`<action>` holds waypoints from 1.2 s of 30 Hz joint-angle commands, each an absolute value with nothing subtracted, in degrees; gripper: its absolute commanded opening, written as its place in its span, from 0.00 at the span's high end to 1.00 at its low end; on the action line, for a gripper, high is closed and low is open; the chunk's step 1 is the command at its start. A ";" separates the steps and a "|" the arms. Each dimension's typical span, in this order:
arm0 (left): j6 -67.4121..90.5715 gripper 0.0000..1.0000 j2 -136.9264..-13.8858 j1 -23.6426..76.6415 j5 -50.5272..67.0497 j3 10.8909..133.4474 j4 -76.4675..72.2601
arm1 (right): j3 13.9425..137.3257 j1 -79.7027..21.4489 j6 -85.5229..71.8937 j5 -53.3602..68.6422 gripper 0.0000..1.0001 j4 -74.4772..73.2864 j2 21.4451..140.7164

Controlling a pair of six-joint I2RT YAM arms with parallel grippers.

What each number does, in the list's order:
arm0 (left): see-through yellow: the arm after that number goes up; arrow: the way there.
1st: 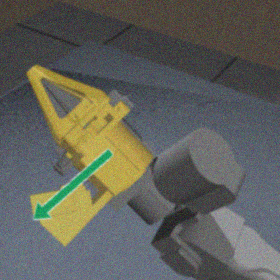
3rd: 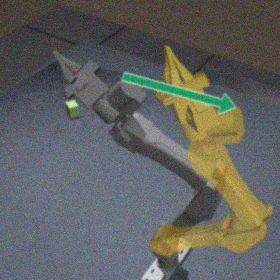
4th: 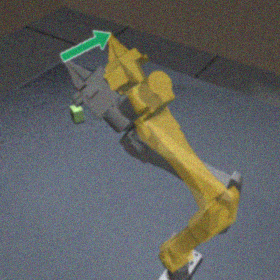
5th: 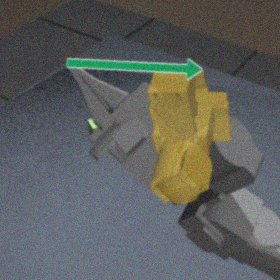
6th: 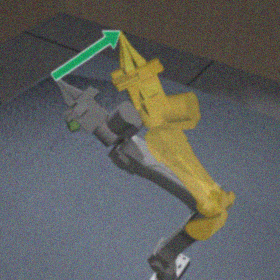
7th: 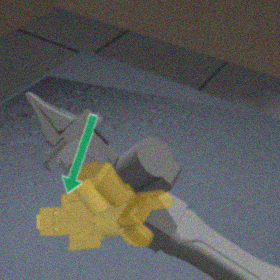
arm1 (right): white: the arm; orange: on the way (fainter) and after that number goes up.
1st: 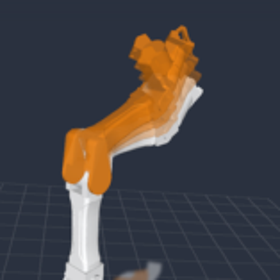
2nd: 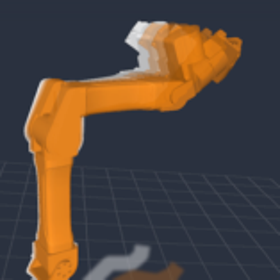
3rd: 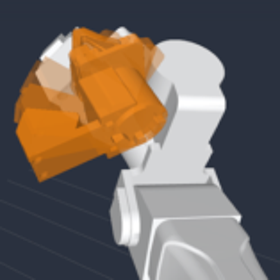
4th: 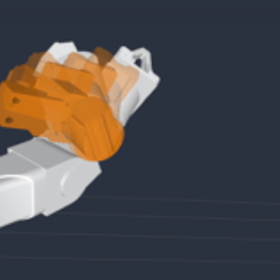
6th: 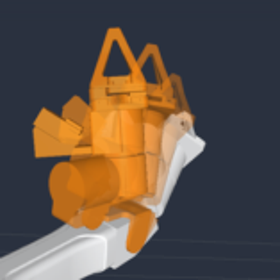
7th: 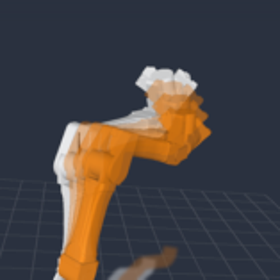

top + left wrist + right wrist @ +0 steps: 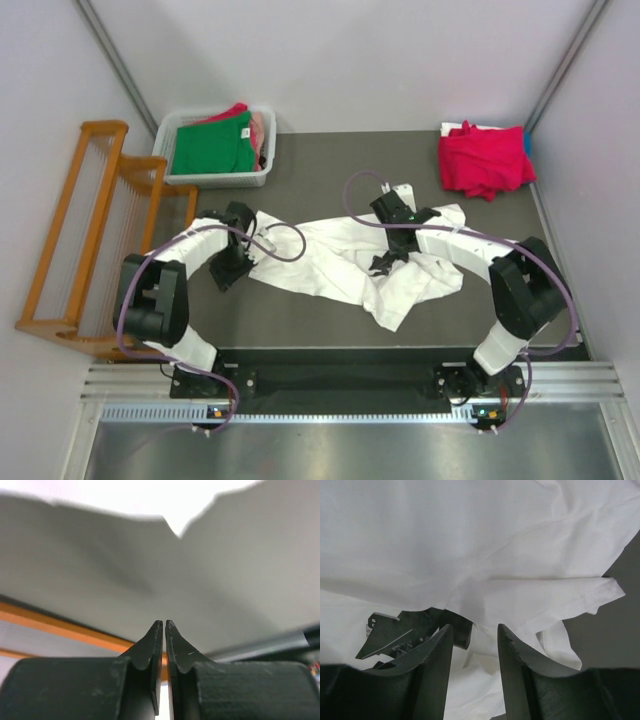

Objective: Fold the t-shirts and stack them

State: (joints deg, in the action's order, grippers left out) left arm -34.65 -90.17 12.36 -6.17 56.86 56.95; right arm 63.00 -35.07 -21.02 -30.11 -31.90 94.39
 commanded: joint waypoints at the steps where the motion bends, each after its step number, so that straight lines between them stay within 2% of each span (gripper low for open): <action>1: -32.43 0.89 -90.96 12.22 -7.56 56.60 47.21 | 66.18 -34.89 -21.80 -28.74 0.59 -29.88 95.10; 6: -30.24 0.89 -90.97 11.34 -3.00 59.41 45.09 | 66.09 -34.80 -21.71 -28.30 0.57 -29.71 95.71; 8: -29.10 0.97 -87.82 10.11 -0.28 60.03 43.17 | 65.92 -34.80 -21.80 -27.95 0.56 -29.36 96.15; 9: -27.44 1.00 -86.32 9.85 -0.26 59.33 41.50 | 65.92 -34.80 -21.88 -27.86 0.56 -29.36 96.33; 13: -27.60 0.99 -78.60 9.84 2.19 53.10 35.95 | 66.36 -34.72 -21.71 -27.60 0.56 -29.18 97.29; 14: -27.60 0.79 -77.18 9.84 2.63 52.56 36.12 | 66.53 -34.80 -21.53 -27.60 0.56 -29.18 97.64; 17: -27.16 0.48 -71.29 9.84 4.65 51.16 35.60 | 66.97 -34.72 -21.44 -27.60 0.56 -29.00 98.35; 21: -27.69 0.38 -67.33 9.93 7.90 49.14 35.86 | 67.94 -34.72 -21.62 -27.16 0.55 -29.00 99.05; 25: -27.51 0.36 -69.25 9.93 7.91 46.41 34.89 | 68.20 -34.80 -21.97 -27.16 0.55 -29.09 98.88; 31: -27.78 0.47 -78.30 11.77 6.16 46.93 35.77 | 68.03 -34.72 -22.24 -27.69 0.55 -29.27 98.96; 36: -27.07 0.48 -80.77 12.65 6.15 48.69 34.98 | 68.29 -34.72 -22.59 -27.60 0.55 -29.09 99.31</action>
